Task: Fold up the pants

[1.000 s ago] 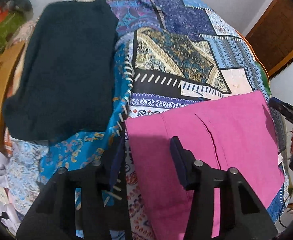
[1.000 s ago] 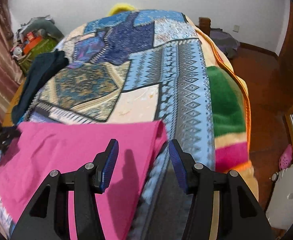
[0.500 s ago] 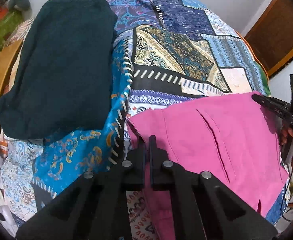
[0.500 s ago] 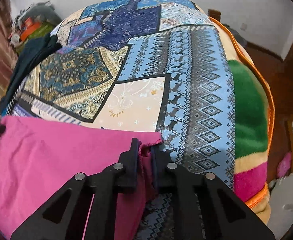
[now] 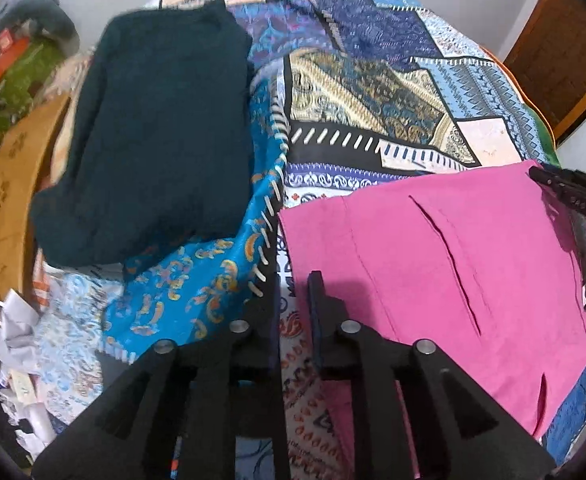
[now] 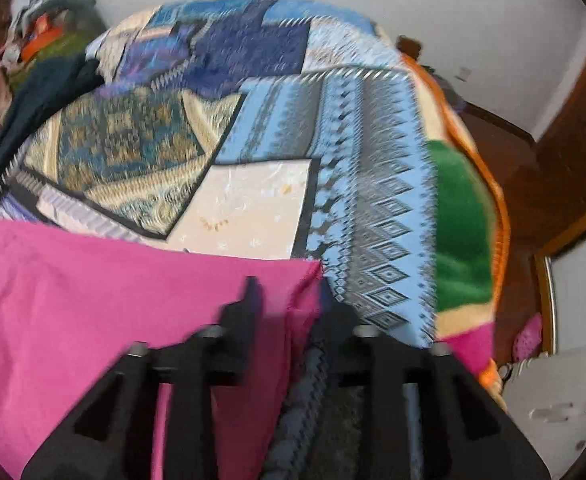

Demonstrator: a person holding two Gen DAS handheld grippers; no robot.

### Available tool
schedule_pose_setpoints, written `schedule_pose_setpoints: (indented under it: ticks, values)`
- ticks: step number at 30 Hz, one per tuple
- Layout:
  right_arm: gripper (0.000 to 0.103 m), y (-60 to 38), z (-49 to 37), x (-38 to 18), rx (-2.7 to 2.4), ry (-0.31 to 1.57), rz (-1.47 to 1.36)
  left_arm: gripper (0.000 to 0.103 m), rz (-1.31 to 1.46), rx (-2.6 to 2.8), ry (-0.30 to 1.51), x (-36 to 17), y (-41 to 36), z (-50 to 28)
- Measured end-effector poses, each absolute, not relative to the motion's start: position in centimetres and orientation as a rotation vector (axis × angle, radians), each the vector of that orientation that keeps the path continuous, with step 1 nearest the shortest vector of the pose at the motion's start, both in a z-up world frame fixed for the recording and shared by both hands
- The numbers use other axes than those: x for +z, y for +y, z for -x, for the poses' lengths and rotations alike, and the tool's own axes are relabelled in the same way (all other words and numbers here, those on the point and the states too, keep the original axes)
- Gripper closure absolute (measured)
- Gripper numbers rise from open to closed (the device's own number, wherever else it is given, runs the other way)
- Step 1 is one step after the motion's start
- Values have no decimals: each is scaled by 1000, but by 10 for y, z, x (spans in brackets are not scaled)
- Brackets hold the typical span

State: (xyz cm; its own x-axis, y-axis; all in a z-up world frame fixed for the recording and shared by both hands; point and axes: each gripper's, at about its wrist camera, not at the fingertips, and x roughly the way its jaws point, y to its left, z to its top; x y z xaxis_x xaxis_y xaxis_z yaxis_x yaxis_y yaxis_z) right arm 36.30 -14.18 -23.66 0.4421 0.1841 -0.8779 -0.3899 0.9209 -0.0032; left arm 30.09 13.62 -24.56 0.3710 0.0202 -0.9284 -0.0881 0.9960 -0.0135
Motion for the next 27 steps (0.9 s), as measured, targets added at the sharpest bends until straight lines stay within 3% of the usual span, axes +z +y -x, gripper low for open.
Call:
schedule_pose_setpoints:
  ticks: [2,5,11,13,15,24,27]
  values:
    - [55,-141,-353,-219,390,1001,185,78,32,72,1158,-236,133,-298]
    - [50,-125,-335,-191,461,937,187,59,1,74,1102,-218,127,-297]
    - [22,-79,-306,-163,659,913,151,34,8,51,1016,-187,113,-304]
    - [17,-62,-302,-166,705,939,143,20,6,37,1018,-186,109,-309]
    - [17,-46,-303,-175,747,991,123,15,16,26,1039,-190,107,-313]
    - [17,-15,-295,-247,781,1254,248,15,47,11,1275,-258,106,-321]
    - [9,-23,-284,-249,781,1220,282,13,63,-16,1276,-266,106,-314]
